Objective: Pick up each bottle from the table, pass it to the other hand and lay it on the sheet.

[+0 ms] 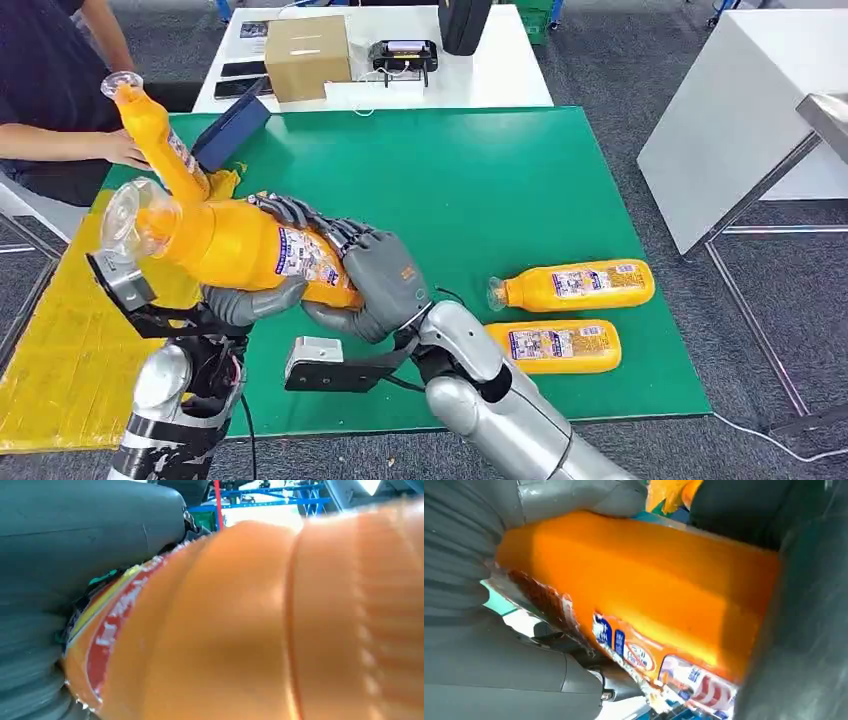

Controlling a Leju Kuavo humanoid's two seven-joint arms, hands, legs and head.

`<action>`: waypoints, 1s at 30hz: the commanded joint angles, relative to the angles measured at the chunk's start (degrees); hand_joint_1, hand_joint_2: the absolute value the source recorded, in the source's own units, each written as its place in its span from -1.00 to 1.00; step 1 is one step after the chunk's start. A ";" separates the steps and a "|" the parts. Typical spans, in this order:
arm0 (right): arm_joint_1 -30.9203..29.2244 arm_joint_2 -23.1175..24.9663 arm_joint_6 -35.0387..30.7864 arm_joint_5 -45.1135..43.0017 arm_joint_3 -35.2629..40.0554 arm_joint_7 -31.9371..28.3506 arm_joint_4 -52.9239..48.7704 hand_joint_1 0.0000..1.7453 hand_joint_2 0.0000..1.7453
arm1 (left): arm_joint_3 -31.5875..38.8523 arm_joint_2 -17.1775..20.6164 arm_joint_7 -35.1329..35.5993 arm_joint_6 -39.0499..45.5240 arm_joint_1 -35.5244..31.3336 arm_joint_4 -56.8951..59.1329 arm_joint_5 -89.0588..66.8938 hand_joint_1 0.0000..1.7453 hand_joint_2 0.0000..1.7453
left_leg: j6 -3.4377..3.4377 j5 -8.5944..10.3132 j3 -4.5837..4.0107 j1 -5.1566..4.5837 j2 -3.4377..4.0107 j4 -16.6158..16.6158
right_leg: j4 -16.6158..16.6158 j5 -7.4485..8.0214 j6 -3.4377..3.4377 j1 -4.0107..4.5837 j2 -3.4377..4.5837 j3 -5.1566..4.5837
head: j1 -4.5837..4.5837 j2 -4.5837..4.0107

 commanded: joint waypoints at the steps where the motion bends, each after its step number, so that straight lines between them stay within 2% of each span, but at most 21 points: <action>1: 3.81 -1.52 -0.22 3.04 0.12 1.89 -2.30 -1.00 1.00 | -0.70 1.52 -0.31 5.45 -5.09 1.46 -17.42 1.00 1.00 | -0.07 -0.14 0.28 0.10 -0.29 0.04 | -0.02 -0.18 -0.09 0.05 0.07 0.39 | 0.04 0.00; 2: 4.38 -1.83 -0.14 3.09 -0.64 2.14 -3.49 -1.00 1.00 | -0.95 2.25 -0.27 8.04 -6.00 2.08 -25.16 1.00 1.00 | -0.05 -0.06 0.12 0.08 -0.23 0.02 | -0.02 -0.09 -0.06 0.05 0.01 0.19 | 0.00 0.00; 6: 6.74 -3.15 -1.59 5.75 -2.82 2.10 -9.70 -1.00 1.00 | -2.96 5.98 0.50 17.29 -9.47 6.05 -56.56 1.00 1.00 | -0.11 -0.16 0.32 0.12 -0.51 0.09 | 0.06 -0.28 -0.14 0.06 -0.04 0.47 | 0.02 0.00; 7: 7.50 -3.40 -1.74 5.85 -3.49 2.07 -11.76 -1.00 1.00 | -2.91 7.05 -0.12 19.89 -9.86 7.11 -64.67 1.00 1.00 | -0.06 -0.02 0.07 0.07 -0.34 0.03 | 0.02 -0.10 -0.07 0.04 -0.09 0.16 | 0.02 0.00; 8: 8.23 -4.00 -1.51 5.84 -4.01 1.96 -14.50 -1.00 1.00 | -3.74 9.56 3.65 22.76 -10.28 9.69 -79.69 1.00 1.00 | -0.07 -0.05 0.17 0.06 -0.35 0.01 | 0.01 -0.13 -0.09 0.02 -0.05 0.26 | 0.02 0.00; 14: 13.54 -9.11 1.55 2.40 -8.42 2.43 -22.56 -1.00 1.00 | 0.98 13.99 6.48 22.36 -13.05 30.65 -88.32 1.00 1.00 | -0.10 -0.08 0.57 0.03 -0.29 -0.19 | -0.14 -0.16 -0.14 -0.03 0.11 0.60 | -0.02 0.00; 15: 13.89 -9.67 1.87 2.01 -8.86 2.25 -22.83 -1.00 1.00 | 1.15 14.60 6.54 22.22 -13.15 32.23 -88.96 1.00 1.00 | -0.05 0.00 0.34 0.02 -0.36 -0.14 | -0.09 -0.10 -0.07 -0.02 -0.08 0.40 | 0.15 0.00; 16: 14.24 -10.10 2.02 1.68 -9.34 2.03 -23.09 -1.00 1.00 | 1.51 14.86 6.35 22.52 -13.16 33.28 -89.11 1.00 1.00 | -0.08 -0.08 0.46 0.04 -0.24 -0.11 | -0.08 -0.14 -0.11 -0.02 0.11 0.50 | 0.06 0.00; 17: 14.76 -11.67 3.38 -0.19 -10.13 2.29 -23.72 -1.00 1.00 | 0.05 16.90 9.27 20.60 -13.44 35.76 -94.08 1.00 1.00 | -0.08 -0.12 0.50 0.06 -0.23 -0.08 | -0.08 -0.15 -0.11 0.00 0.20 0.54 | 0.18 0.00; 18: 15.05 -12.61 3.59 -0.99 -10.94 1.99 -24.13 -1.00 1.00 | 0.38 17.54 8.96 21.55 -13.21 37.02 -94.10 1.00 1.00 | -0.07 -0.09 0.36 0.06 0.03 -0.07 | -0.05 -0.07 -0.09 0.02 0.29 0.30 | 0.04 0.00; 22: 15.44 -14.25 4.33 -1.22 -11.82 2.10 -24.54 -1.00 1.00 | 0.19 18.68 10.11 20.79 -13.44 39.45 -96.14 1.00 1.00 | -0.08 -0.18 0.42 0.11 -0.07 0.03 | 0.00 -0.18 -0.12 0.04 0.35 0.41 | 0.11 0.00; 23: 16.38 -15.93 4.25 -1.39 -12.75 2.36 -25.61 -1.00 1.00 | 0.67 19.16 9.81 19.27 -13.68 41.28 -95.27 1.00 1.00 | -0.05 -0.09 0.24 0.06 0.06 -0.02 | -0.01 -0.08 -0.08 0.02 0.34 0.18 | 0.13 0.00; 26: 20.43 -19.77 3.29 -2.62 -17.06 1.28 -28.81 -1.00 1.00 | 1.32 21.57 8.64 18.06 -14.43 47.79 -94.06 1.00 1.00 | -0.06 -0.11 0.36 0.06 -0.09 -0.06 | -0.05 -0.14 -0.09 0.00 0.25 0.35 | 0.09 0.00; 27: 21.45 -20.35 3.25 -2.59 -17.94 0.88 -29.49 -1.00 1.00 | 1.73 21.98 8.10 18.04 -14.61 49.36 -93.47 1.00 1.00 | -0.04 -0.04 0.20 0.05 -0.10 -0.06 | -0.06 -0.07 -0.06 0.01 0.14 0.19 | 0.11 0.00; 29: 22.71 -21.22 3.42 -2.07 -18.99 0.38 -29.76 -1.00 1.00 | 1.92 22.62 7.74 17.57 -15.05 51.78 -93.11 1.00 1.00 | -0.07 -0.16 0.41 0.09 -0.16 -0.03 | -0.06 -0.18 -0.11 0.02 0.23 0.44 | 0.11 0.00; 30: 23.06 -21.45 3.54 -1.76 -19.24 0.24 -29.66 -1.00 1.00 | 2.02 22.69 7.00 17.09 -15.40 52.93 -92.58 1.00 1.00 | -0.05 -0.10 0.23 0.05 -0.01 -0.03 | -0.03 -0.09 -0.08 0.01 0.26 0.21 | 0.13 0.00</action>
